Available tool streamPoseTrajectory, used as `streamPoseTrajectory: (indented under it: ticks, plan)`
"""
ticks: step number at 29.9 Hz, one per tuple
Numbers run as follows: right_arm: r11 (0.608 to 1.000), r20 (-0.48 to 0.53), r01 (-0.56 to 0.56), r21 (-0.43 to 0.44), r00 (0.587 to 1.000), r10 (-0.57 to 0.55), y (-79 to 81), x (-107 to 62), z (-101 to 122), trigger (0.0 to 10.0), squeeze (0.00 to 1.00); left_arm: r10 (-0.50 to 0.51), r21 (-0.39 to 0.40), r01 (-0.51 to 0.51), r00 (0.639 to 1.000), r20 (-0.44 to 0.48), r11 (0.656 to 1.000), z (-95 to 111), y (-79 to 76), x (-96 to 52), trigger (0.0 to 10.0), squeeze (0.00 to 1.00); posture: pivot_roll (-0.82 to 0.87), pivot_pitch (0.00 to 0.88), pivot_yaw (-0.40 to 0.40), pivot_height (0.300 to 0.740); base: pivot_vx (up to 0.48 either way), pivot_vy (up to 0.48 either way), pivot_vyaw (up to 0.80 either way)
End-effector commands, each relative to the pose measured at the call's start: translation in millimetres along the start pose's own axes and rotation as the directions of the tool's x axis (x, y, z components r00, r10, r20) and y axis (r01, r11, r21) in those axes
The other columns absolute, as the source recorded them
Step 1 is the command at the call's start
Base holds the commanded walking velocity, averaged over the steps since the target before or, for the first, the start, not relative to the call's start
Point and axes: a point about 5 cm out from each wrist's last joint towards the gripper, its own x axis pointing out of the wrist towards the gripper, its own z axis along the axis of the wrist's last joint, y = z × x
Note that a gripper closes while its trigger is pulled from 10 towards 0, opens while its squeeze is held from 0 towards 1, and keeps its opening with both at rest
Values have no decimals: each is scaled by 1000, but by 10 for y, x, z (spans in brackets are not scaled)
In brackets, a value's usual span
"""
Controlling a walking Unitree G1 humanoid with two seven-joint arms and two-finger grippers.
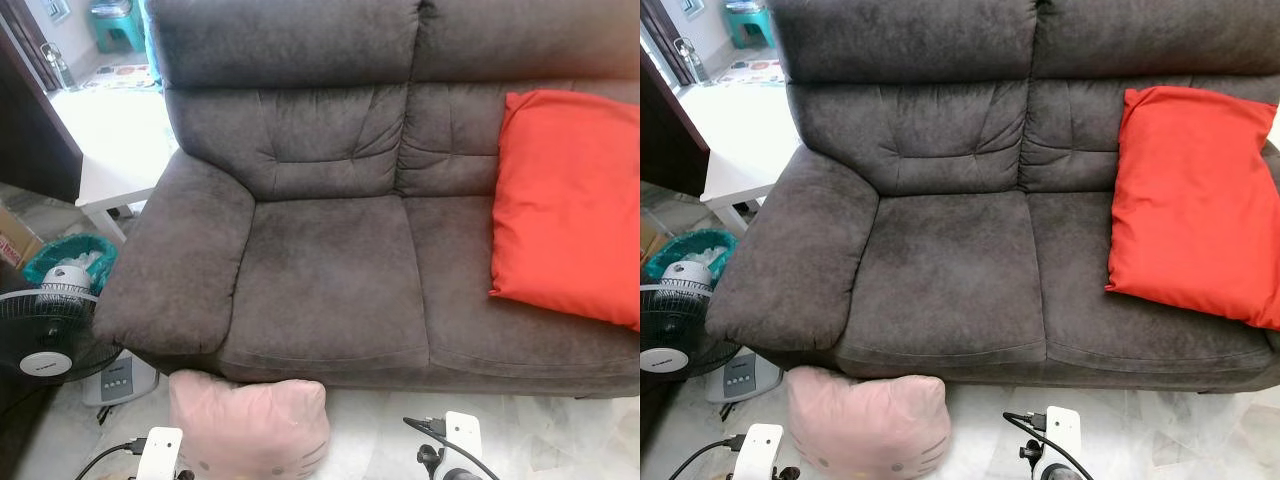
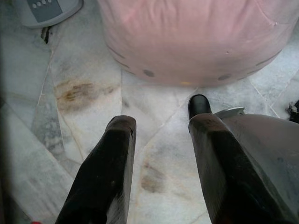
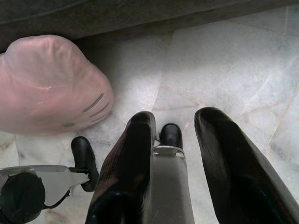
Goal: Move the pillow to the sofa from floor
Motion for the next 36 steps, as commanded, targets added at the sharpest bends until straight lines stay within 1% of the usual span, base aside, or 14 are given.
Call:
streamPoseTrajectory:
  ticks: [1, 14, 36]
  plan:
    - [1000, -17, 1, 8, 1000, -1, 8, -9, -57, 10000, 0, 9, -2, -9, 1000, -25, 1000, -62, 32, -14, 10000, 0, 86, 65, 45, 740, 0, 0, 0]
    - [1000, -22, -2, 7, 1000, 2, 7, -13, -77, 10000, 0, 10, -5, -10, 1000, -27, 1000, -66, 37, -15, 10000, 0, 90, 71, 47, 740, 0, 0, 0]
    - [1000, -23, -3, 7, 1000, 3, 9, -13, -79, 10000, 0, 11, -7, -11, 1000, -26, 1000, -65, 39, -15, 10000, 0, 91, 73, 48, 740, 0, 367, 0]
